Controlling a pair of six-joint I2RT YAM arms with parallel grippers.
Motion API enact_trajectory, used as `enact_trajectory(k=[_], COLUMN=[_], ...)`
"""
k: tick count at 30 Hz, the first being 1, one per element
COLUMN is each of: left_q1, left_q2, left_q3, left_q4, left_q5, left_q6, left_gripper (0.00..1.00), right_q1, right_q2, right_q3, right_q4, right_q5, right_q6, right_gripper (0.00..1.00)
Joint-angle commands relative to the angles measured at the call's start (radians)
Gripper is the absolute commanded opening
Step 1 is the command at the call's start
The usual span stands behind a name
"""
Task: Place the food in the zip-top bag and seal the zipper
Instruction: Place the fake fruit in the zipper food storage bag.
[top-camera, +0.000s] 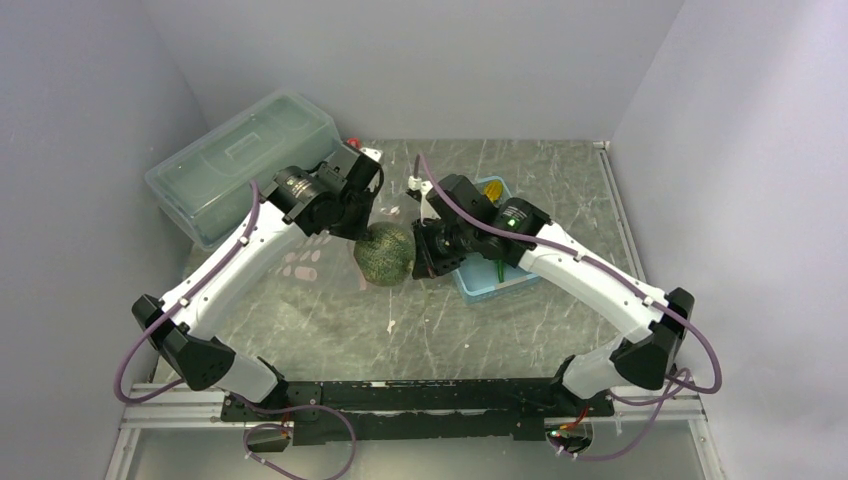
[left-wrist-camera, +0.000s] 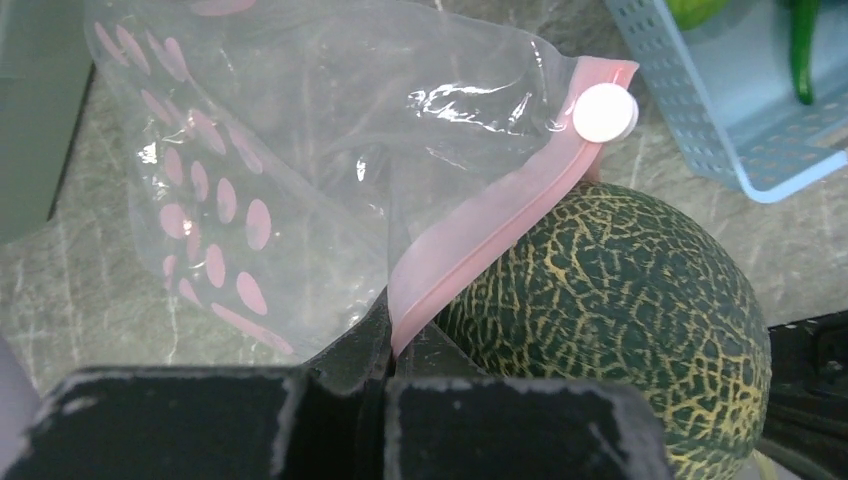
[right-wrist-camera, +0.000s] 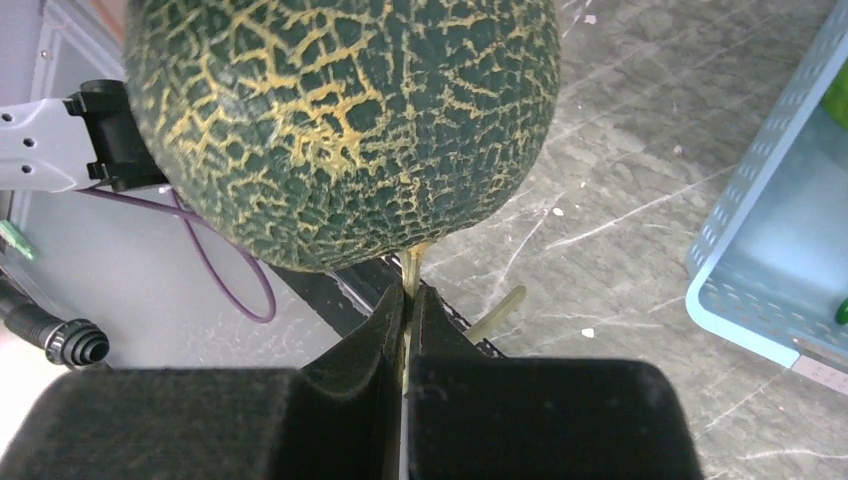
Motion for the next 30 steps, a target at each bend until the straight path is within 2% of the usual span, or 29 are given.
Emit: enact_trajectory(k=[1,7,17,22,30], left_q1=[-0.052,-0.087,-0.100,-0.141,-0.193], left_q2=[0.029,0.062,0.045,0.023,-0.021], left_q3=[0.036,0.082,0.062,0.035,-0.056], left_q4=[-0.023,-0.082,-0.042,-0.023,0.007], left_q5=[-0.005,-0.114,-0.024,-0.033,-0.044], left_q6=[-0.042,-0.058,-0.055,-0.039,-0.020], left_gripper=[0.00,0.00,0.00,0.00,0.00], right_q1=[0.023,0.025,0.022,-0.011,-0.101], right_q2=[0.024,0.061,0.049,0.056,0.055], right_q3=[0.101,0.154,0.079,0.094,0.067], right_q4=[0.135,0.097,0.277,0.301,0.362], right_q5=[-0.012,0.039,0.060,0.060,-0.068], right_q6=[0.025,0.043,0.148,0.202,0.269], right_gripper=[0.00,0.00,0.00,0.00,0.00])
